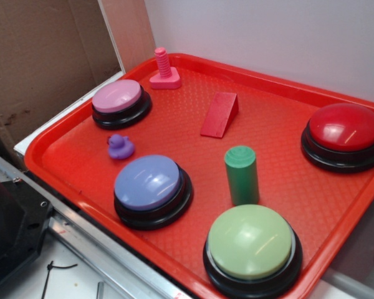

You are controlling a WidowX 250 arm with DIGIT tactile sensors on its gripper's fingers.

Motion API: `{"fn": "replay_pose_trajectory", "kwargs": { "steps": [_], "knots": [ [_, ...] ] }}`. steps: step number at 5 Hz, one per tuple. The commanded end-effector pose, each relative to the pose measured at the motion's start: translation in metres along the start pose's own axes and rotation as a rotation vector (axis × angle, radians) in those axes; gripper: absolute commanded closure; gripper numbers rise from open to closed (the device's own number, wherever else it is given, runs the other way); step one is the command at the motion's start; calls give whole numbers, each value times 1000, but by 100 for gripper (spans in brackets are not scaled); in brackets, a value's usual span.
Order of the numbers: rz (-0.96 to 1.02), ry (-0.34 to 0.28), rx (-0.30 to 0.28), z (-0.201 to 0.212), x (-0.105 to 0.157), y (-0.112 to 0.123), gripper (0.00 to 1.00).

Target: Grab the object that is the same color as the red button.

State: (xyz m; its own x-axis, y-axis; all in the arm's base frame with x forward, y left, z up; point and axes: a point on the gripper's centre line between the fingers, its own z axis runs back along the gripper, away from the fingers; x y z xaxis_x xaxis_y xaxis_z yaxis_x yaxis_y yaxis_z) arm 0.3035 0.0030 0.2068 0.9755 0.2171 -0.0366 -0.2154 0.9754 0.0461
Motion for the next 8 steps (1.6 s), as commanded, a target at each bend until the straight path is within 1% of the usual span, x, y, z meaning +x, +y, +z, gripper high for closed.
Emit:
{"fn": "replay_pose_trajectory", "kwargs": {
  "steps": [1,2,4,5,6,7,8],
  "knots": [
    [-244,-83,-40,29,-48,-61,0],
    [-245,-66,-53,28,-48,-58,0],
    [-245,-66,-53,28,-48,-58,0],
    [7,-120,-30,32,-30,-72,0],
    [180,-106,-17,23,-7,-85,0],
    [124,-25,-22,-20,14,-91,0],
    [-31,20,-47,-58,10,-84,0]
  ]
}}
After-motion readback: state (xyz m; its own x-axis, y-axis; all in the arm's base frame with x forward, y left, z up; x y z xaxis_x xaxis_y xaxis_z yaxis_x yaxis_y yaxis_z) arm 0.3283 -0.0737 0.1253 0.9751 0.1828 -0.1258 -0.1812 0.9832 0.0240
